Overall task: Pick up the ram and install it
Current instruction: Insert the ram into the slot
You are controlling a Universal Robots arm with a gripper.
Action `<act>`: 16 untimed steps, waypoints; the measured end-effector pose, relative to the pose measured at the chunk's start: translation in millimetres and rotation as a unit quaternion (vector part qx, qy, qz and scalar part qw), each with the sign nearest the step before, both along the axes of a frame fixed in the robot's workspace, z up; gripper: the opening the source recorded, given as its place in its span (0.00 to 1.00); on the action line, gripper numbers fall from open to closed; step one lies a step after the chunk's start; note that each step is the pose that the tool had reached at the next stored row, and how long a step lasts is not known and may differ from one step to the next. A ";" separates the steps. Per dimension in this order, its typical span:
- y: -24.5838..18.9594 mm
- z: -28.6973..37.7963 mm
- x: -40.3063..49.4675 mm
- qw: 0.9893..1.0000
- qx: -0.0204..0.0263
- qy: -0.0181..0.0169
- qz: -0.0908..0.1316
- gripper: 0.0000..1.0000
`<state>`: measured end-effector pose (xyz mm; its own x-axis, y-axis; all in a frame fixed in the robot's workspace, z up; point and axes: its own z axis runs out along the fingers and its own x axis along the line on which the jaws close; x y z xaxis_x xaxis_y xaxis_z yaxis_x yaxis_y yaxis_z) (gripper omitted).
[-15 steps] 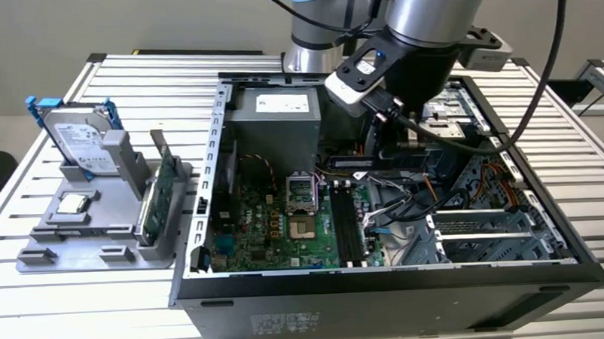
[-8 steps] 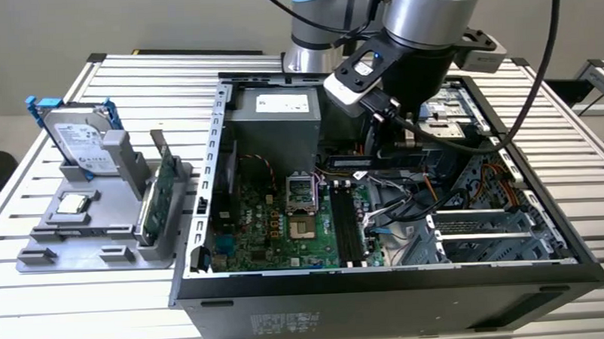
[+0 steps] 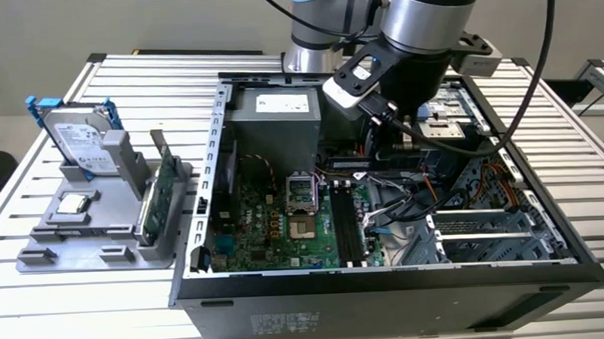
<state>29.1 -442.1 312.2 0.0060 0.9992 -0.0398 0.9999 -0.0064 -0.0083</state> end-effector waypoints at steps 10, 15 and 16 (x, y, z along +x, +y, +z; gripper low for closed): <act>1.3 -4.4 -0.1 1.000 0.000 0.000 -0.023 0.00; 1.4 -5.3 0.0 0.999 0.000 0.000 -0.053 0.00; 1.4 -5.4 0.0 0.998 0.000 0.000 -0.059 0.00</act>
<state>29.1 -440.7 306.7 0.1239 0.9915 -0.0398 0.9922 -0.1243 -0.0083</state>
